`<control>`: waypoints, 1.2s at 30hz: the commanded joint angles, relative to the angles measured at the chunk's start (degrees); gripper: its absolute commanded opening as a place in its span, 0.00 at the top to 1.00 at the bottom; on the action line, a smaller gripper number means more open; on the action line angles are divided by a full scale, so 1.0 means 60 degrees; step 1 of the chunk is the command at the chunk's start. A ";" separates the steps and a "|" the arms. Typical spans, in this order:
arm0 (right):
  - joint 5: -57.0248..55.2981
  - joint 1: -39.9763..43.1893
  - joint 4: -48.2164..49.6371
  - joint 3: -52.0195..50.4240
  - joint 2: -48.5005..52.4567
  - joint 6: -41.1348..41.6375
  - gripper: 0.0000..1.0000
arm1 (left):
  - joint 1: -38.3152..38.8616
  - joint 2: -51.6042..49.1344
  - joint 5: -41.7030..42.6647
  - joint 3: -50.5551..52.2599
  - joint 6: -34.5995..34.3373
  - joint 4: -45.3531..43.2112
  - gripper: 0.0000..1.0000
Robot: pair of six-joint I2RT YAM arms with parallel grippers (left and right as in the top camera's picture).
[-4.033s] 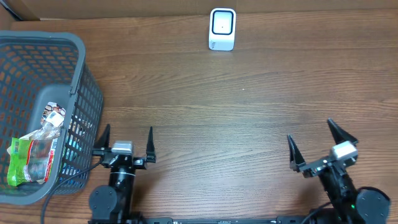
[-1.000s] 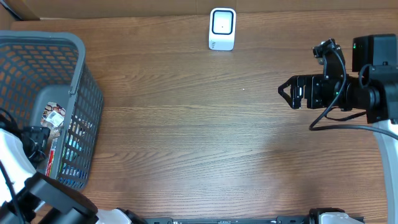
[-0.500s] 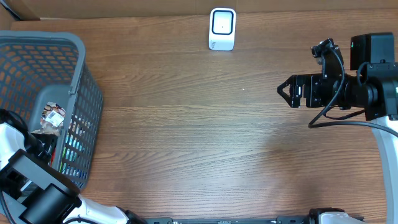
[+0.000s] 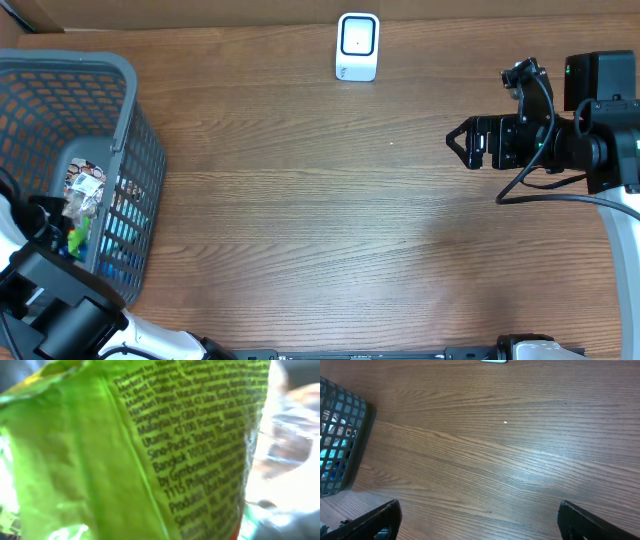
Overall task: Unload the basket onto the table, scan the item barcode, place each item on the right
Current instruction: 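Grasp the green snack bag with the left gripper and lift it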
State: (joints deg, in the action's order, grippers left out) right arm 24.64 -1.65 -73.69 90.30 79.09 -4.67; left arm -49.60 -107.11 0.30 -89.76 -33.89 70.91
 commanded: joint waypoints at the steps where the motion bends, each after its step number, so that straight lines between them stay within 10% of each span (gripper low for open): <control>1: 0.0084 -0.0018 0.0047 -0.0033 0.0022 0.0029 0.00 | 0.0087 0.0015 0.0721 -0.1235 0.0390 0.0517 0.96; 36: 0.0047 -0.0018 -0.0095 -0.0036 0.0022 0.0029 0.00 | 0.1406 0.0000 0.1042 -0.2696 0.1800 0.1388 0.96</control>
State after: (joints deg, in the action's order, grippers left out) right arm 24.64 -1.65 -74.50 90.30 79.15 -4.67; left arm -41.47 -107.15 5.82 -104.12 -24.40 79.50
